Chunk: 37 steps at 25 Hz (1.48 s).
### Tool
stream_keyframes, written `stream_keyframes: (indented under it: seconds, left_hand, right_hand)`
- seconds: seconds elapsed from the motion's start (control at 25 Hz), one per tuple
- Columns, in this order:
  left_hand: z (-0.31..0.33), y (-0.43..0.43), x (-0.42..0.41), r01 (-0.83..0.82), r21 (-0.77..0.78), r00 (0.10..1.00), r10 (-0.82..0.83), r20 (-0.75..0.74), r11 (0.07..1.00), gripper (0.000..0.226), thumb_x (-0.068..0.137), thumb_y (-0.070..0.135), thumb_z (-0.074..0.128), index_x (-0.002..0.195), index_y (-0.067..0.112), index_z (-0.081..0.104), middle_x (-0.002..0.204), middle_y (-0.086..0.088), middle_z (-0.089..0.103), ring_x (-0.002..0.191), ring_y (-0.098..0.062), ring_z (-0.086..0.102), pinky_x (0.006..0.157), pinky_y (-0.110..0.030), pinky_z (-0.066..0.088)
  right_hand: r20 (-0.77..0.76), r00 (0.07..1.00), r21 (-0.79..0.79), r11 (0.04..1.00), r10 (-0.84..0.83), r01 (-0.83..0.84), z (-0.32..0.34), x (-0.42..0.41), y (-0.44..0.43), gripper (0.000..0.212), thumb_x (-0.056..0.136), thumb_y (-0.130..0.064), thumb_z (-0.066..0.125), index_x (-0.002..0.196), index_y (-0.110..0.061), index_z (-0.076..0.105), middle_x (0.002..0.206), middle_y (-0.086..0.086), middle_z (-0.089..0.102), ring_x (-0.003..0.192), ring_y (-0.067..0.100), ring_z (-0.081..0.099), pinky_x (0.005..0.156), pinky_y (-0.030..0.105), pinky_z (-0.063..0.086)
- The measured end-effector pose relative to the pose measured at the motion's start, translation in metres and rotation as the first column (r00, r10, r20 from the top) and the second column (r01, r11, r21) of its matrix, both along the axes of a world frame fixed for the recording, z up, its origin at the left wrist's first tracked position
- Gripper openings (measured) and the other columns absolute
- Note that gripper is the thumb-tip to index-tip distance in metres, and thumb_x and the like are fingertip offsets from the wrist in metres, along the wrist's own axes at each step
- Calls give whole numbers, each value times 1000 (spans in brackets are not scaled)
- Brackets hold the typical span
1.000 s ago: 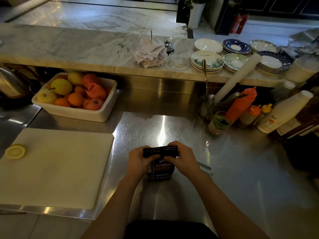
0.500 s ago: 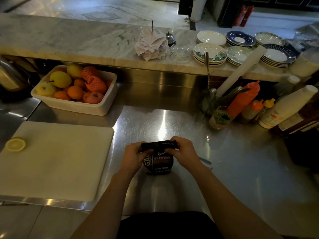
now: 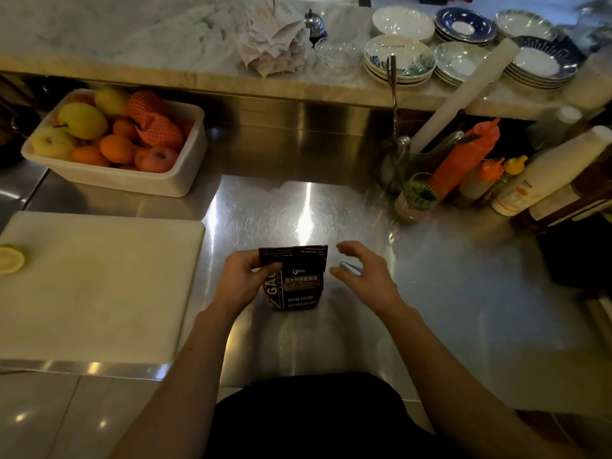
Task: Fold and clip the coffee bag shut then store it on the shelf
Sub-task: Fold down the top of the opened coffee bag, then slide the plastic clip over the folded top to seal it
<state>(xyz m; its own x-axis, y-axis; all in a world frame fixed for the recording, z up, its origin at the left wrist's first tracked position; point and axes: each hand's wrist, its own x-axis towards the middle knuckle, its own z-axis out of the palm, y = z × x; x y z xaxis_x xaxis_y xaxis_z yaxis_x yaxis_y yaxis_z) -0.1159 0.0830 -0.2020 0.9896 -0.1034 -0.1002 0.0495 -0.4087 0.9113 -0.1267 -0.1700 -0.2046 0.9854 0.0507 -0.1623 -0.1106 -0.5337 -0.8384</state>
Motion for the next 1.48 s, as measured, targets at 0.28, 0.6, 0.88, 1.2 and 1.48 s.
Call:
stream_keyframes:
  seconds: [0.28,0.6,0.88,1.2,1.48]
  left_hand:
    - [-6,-2,0,-73,-58,997,73,-8,996,21,84,4,71,101,16,74,88,15,75,86,2,71,81,-15,53]
    - [-3,-7,-4,-112,-46,993,111,-30,993,19,85,6,70,103,10,74,86,20,73,85,3,71,81,-13,53]
    - [1,-8,-4,-116,-36,993,115,-30,993,21,85,6,70,103,17,74,81,32,72,86,4,71,83,-14,54]
    - [1,-9,-6,-143,-26,989,142,-37,989,20,84,8,71,102,17,74,91,10,75,89,-10,73,86,-29,56]
    - [4,-8,-6,-144,-6,988,143,-50,990,21,85,10,70,105,15,74,96,2,76,92,-13,73,88,-31,56]
  right_hand:
    - [-138,987,-477,879,-80,5,-33,-13,-81,29,83,-26,72,110,-17,67,123,7,58,115,27,53,92,35,43]
    - [-277,958,-587,776,78,-233,-52,-19,-86,22,96,-30,47,106,-21,65,105,5,53,95,26,57,74,37,49]
    - [-335,836,-606,580,435,-545,-38,-5,-65,24,98,-34,41,109,-23,59,104,4,61,95,26,61,76,37,52]
    - [-265,834,-730,464,484,-502,-46,56,-62,47,92,-25,57,137,-34,45,146,8,36,127,32,42,87,43,52]
    - [-334,839,-683,504,430,-530,-56,76,-61,21,94,-28,55,115,-27,56,109,8,48,90,30,58,77,36,50]
